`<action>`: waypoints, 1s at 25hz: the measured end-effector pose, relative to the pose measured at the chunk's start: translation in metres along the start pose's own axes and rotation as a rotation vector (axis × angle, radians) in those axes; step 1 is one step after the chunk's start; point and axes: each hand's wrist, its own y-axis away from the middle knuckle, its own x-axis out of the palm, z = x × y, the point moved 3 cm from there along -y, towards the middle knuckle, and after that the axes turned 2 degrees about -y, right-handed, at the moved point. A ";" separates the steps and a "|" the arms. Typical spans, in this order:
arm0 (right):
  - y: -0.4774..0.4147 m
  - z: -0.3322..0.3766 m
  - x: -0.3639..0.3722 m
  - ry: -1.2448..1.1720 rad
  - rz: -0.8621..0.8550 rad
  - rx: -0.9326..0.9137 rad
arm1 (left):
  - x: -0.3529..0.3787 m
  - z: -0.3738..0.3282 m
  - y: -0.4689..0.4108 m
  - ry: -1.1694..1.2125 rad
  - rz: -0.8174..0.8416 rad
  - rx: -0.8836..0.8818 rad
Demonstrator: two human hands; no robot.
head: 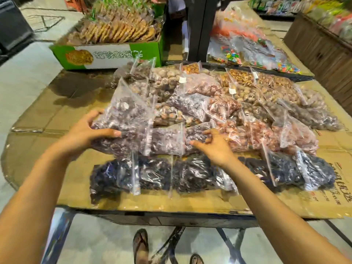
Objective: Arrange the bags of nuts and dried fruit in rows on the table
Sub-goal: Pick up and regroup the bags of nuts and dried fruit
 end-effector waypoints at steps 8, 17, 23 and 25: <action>-0.052 0.022 0.080 0.481 -0.112 0.000 | -0.098 0.075 -0.090 -0.464 0.432 -0.369; -0.045 0.028 0.096 0.398 -0.189 0.006 | -0.064 0.120 -0.092 -0.530 0.032 0.044; -0.047 0.045 0.077 0.365 -0.249 0.000 | -0.068 0.130 -0.108 -0.726 -0.046 0.075; -0.050 0.044 0.064 0.346 -0.265 0.007 | -0.066 0.122 -0.114 -0.715 -0.089 0.100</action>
